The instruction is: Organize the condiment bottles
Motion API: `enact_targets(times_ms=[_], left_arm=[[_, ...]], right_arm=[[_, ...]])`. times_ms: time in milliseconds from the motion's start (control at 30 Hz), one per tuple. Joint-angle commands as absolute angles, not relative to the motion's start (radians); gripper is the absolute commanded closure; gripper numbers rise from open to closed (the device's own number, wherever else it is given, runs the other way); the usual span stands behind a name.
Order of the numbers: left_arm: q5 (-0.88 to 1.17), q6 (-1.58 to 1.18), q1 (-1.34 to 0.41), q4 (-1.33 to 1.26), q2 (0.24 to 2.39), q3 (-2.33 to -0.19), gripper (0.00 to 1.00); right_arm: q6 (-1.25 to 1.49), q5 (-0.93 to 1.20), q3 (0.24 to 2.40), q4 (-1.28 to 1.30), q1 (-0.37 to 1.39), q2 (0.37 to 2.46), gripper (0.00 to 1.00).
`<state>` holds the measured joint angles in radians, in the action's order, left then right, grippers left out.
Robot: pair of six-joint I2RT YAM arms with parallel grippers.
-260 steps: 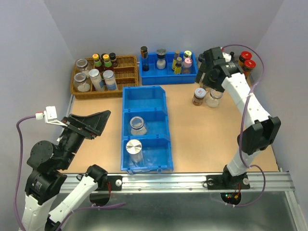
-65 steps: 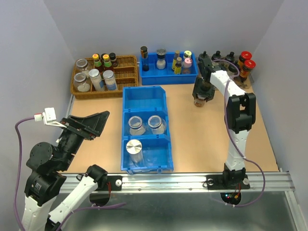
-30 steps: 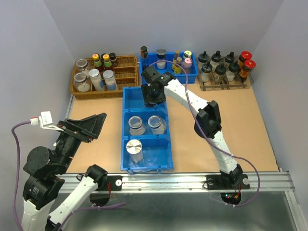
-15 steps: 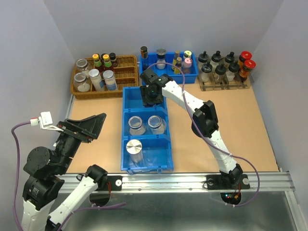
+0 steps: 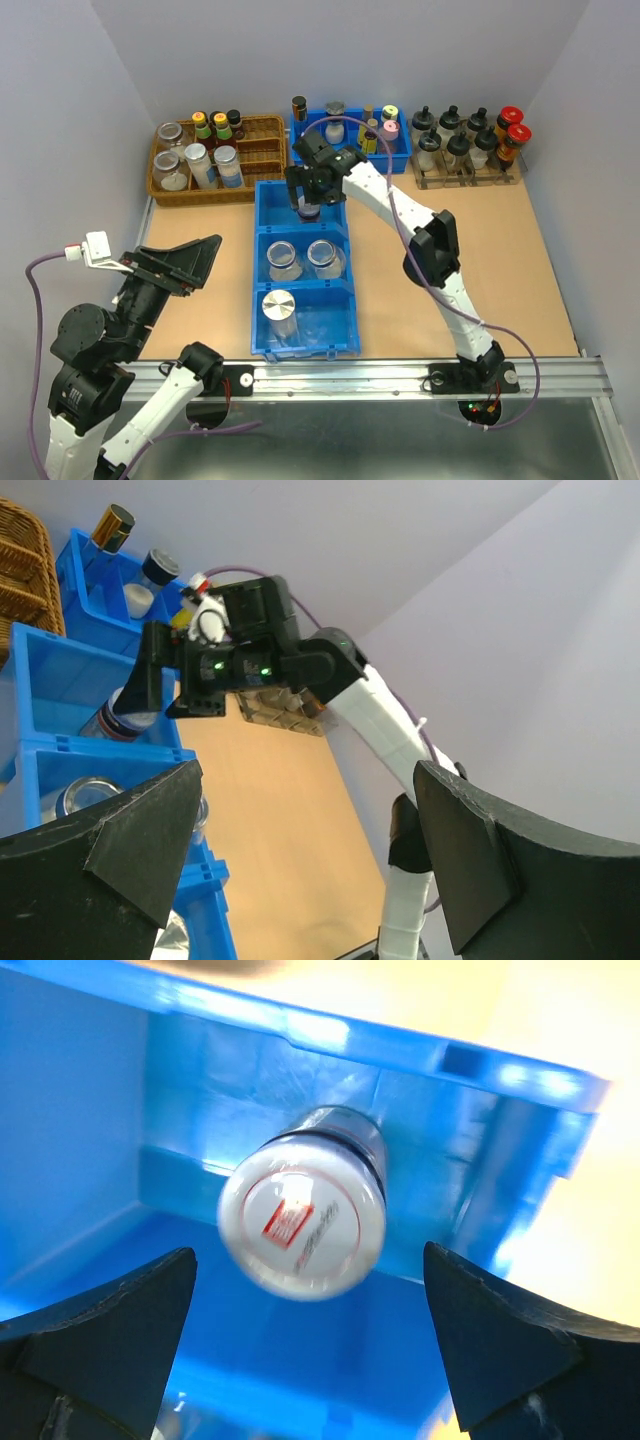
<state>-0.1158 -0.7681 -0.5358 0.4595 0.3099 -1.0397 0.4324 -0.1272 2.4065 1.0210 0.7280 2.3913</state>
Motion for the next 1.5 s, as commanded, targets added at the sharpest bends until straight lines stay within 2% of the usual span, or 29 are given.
enact_targets(times_ms=[0, 67, 167, 200, 300, 367, 433, 567, 800, 1000, 1467], left_arm=[[-0.110, -0.767, -0.538, 0.400, 0.324, -1.042, 0.02], [-0.107, -0.761, -0.538, 0.391, 0.330, -1.042, 0.02], [-0.095, -0.750, -0.538, 0.376, 0.350, -1.040, 0.02], [-0.092, -0.746, -0.537, 0.373, 0.353, -1.040, 0.02], [-0.075, -0.735, -0.538, 0.342, 0.374, -1.026, 0.02], [-0.061, -0.730, -0.537, 0.324, 0.385, -1.019, 0.02], [-0.038, -0.723, -0.538, 0.298, 0.411, -1.009, 0.02], [-0.005, -0.715, -0.538, 0.244, 0.460, -0.985, 0.02], [0.074, -0.709, -0.538, 0.161, 0.546, -0.972, 0.02], [0.109, -0.703, -0.538, 0.118, 0.606, -0.980, 0.02], [0.123, -0.703, -0.537, 0.084, 0.649, -0.988, 0.02]], right_arm=[[0.417, -0.205, 2.399, 0.974, 0.738, 2.151, 0.00], [0.419, -0.254, 2.347, 0.965, 0.738, 2.076, 0.00], [0.431, -0.297, 2.126, 0.959, 0.738, 1.915, 0.00], [0.440, -0.305, 2.125, 0.959, 0.738, 1.875, 0.00], [0.494, -0.345, 1.799, 0.940, 0.738, 1.624, 0.00], [0.538, -0.383, 1.686, 0.934, 0.738, 1.521, 0.00], [0.564, -0.394, 1.536, 0.934, 0.738, 1.424, 0.00], [0.626, -0.316, 1.377, 0.937, 0.738, 1.141, 0.00], [0.727, -0.247, 1.282, 1.011, 0.738, 0.827, 0.00], [0.768, -0.279, 1.316, 1.136, 0.738, 0.787, 0.00], [0.785, -0.325, 1.365, 1.204, 0.738, 0.756, 0.00]])
